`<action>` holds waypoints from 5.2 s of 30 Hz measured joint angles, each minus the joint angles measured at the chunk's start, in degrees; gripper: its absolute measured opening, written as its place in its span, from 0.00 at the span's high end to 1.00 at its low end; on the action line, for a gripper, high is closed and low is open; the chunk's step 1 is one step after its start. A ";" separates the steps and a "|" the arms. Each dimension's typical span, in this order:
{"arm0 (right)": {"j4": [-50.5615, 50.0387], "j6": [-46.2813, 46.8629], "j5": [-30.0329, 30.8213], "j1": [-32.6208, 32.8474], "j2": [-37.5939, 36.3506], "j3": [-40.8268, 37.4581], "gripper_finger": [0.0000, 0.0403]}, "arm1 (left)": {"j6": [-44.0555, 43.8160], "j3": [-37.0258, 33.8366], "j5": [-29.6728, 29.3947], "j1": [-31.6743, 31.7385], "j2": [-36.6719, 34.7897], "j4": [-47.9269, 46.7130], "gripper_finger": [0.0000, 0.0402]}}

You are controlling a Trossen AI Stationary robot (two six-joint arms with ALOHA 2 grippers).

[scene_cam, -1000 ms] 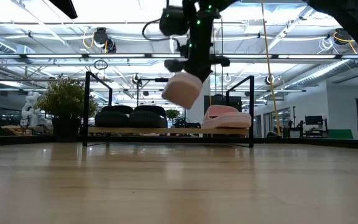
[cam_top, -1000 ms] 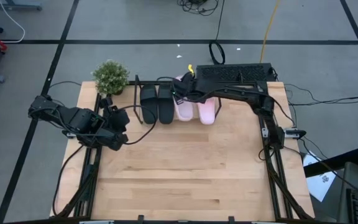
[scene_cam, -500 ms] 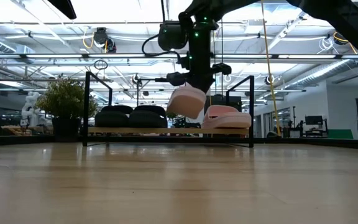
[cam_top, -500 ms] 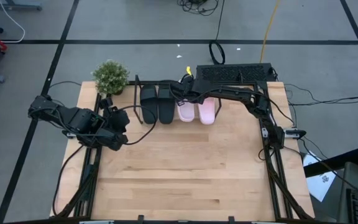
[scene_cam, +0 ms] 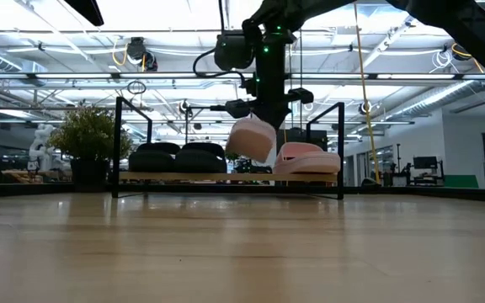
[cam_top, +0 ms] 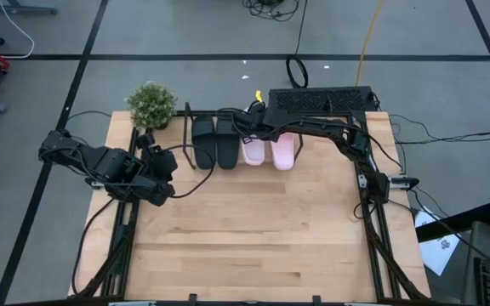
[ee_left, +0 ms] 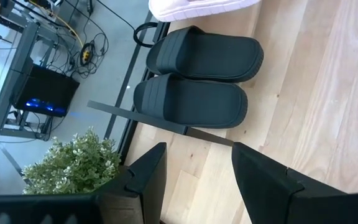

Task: Pick and place slides into the shelf
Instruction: Put the pink slipper on the shelf, then return to Home Position

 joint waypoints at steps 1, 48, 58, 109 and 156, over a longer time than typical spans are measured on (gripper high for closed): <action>0.01 -0.01 -0.01 0.00 0.00 0.00 1.00 | 0.00 0.00 0.02 0.00 0.00 0.00 0.55; 4.52 -4.76 -2.79 -0.77 3.34 -0.07 0.95 | 0.83 0.00 0.55 0.00 0.00 -0.03 0.55; 4.56 -5.67 -4.56 -1.18 3.34 -0.07 0.80 | 0.85 0.00 0.63 0.00 0.00 -0.04 0.55; 5.47 -9.26 -4.16 -1.20 1.16 -3.54 0.85 | 0.81 0.00 0.55 -0.02 -0.02 -0.02 0.55; 13.57 -33.26 -4.09 13.10 -40.18 -6.03 0.85 | -7.37 0.00 13.13 -2.27 -5.77 1.01 0.55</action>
